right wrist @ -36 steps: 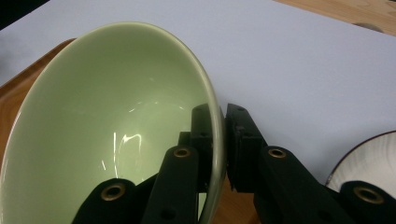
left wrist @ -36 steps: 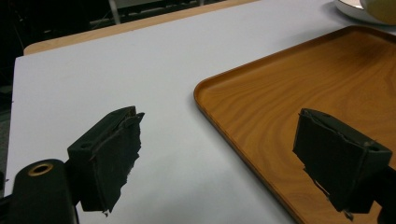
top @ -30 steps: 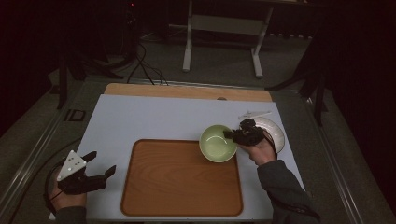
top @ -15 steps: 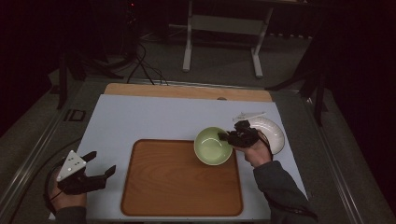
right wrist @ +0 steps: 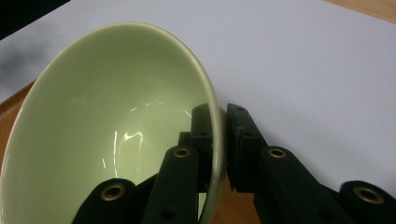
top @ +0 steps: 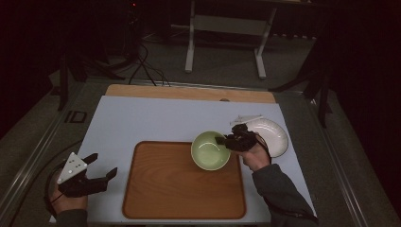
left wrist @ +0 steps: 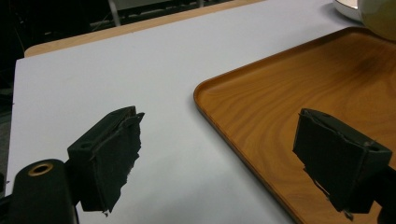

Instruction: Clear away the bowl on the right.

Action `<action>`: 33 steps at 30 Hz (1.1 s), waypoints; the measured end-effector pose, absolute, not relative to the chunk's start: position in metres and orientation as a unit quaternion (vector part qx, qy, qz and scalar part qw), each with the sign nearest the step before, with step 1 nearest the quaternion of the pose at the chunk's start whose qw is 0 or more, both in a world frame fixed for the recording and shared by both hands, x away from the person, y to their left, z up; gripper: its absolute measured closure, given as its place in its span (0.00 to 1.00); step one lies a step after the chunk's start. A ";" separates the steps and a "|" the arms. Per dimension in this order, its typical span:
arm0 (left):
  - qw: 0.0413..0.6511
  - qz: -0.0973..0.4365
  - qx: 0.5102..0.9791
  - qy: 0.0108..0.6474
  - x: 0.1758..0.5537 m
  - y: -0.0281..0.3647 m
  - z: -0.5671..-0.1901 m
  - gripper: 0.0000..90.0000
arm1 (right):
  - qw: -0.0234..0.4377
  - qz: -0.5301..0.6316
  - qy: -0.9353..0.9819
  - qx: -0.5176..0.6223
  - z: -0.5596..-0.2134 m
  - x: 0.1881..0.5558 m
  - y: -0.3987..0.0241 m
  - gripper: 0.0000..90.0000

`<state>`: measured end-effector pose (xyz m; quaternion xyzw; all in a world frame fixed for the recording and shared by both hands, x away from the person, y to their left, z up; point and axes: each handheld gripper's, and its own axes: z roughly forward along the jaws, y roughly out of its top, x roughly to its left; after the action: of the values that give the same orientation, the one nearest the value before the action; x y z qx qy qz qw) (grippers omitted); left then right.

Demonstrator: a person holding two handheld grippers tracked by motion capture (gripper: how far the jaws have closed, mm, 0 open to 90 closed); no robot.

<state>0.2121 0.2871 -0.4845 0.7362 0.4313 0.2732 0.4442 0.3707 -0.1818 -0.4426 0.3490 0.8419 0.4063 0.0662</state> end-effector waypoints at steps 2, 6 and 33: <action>0.444 0.273 0.736 0.431 0.212 0.287 -0.484 0.16 | 0.065 0.406 0.843 0.347 -0.443 0.370 -0.180 0.91; 0.444 0.273 0.737 0.431 0.212 0.287 -0.484 0.16 | 0.062 0.408 0.844 0.343 -0.443 0.369 -0.178 0.91; 0.445 0.275 0.736 0.429 0.212 0.287 -0.484 0.16 | 0.039 0.403 0.860 0.312 -0.452 0.355 -0.147 0.91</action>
<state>0.2117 0.2870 -0.4841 0.7361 0.4293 0.2755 0.4450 0.3549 -0.1474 -0.4523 0.3122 0.8596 0.4027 0.0388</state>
